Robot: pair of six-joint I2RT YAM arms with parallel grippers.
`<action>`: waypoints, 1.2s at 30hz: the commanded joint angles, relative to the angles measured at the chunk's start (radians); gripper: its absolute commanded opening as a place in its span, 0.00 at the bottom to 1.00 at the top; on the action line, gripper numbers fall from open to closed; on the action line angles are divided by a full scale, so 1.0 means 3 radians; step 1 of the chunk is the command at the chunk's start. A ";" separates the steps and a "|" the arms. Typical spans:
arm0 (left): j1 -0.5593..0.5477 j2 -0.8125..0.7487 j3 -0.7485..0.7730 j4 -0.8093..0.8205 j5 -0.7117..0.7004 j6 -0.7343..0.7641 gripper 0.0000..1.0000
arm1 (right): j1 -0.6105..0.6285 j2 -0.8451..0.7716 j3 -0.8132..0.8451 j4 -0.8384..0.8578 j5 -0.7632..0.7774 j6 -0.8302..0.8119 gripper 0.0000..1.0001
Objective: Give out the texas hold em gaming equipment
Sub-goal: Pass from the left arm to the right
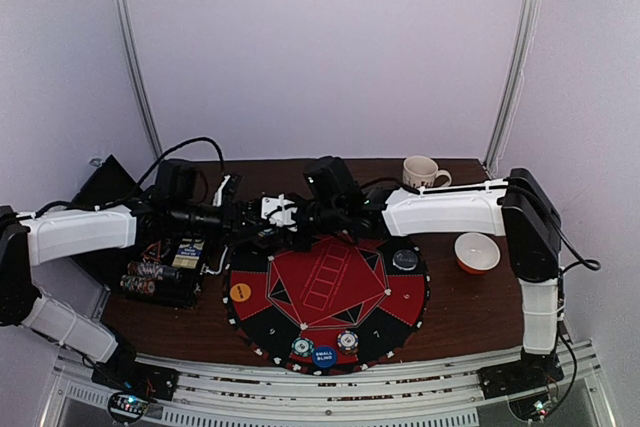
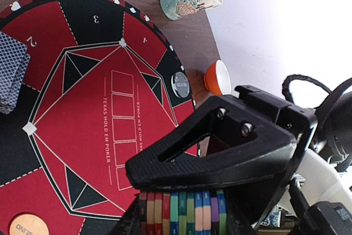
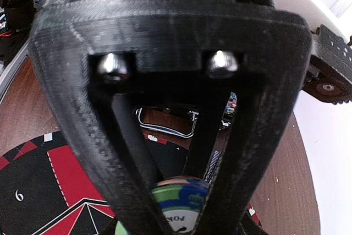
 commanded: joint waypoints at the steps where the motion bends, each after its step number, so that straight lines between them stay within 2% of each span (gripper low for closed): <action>1: -0.0008 0.0037 -0.0017 0.0355 0.0165 -0.0038 0.00 | 0.0009 -0.0009 0.0045 0.0075 0.0051 -0.0039 0.38; 8: -0.0011 0.0088 -0.0135 0.0529 0.0214 -0.0090 0.00 | 0.0014 -0.0014 0.0093 -0.0024 -0.0051 -0.0003 0.11; 10: -0.0010 0.0115 -0.0183 0.0567 0.0229 -0.0093 0.00 | 0.0016 -0.0017 0.0105 -0.0082 -0.0096 0.0032 0.00; 15: -0.0011 0.0188 -0.0293 0.0743 0.0257 -0.0093 0.11 | 0.0016 0.0002 0.0263 -0.0463 -0.0194 0.0138 0.00; 19: -0.0008 0.0244 -0.0335 0.0871 0.0278 -0.0085 0.24 | 0.0020 -0.0024 0.0285 -0.0666 -0.0131 0.0289 0.00; 29: -0.0008 0.0274 -0.0326 0.0950 0.0301 -0.0061 0.46 | 0.0021 -0.0045 0.0305 -0.0829 -0.0070 0.0324 0.00; 36: 0.0004 0.0299 -0.0320 0.0776 0.0229 0.0031 0.59 | 0.0020 -0.0018 0.0313 -0.0889 -0.0040 0.0324 0.00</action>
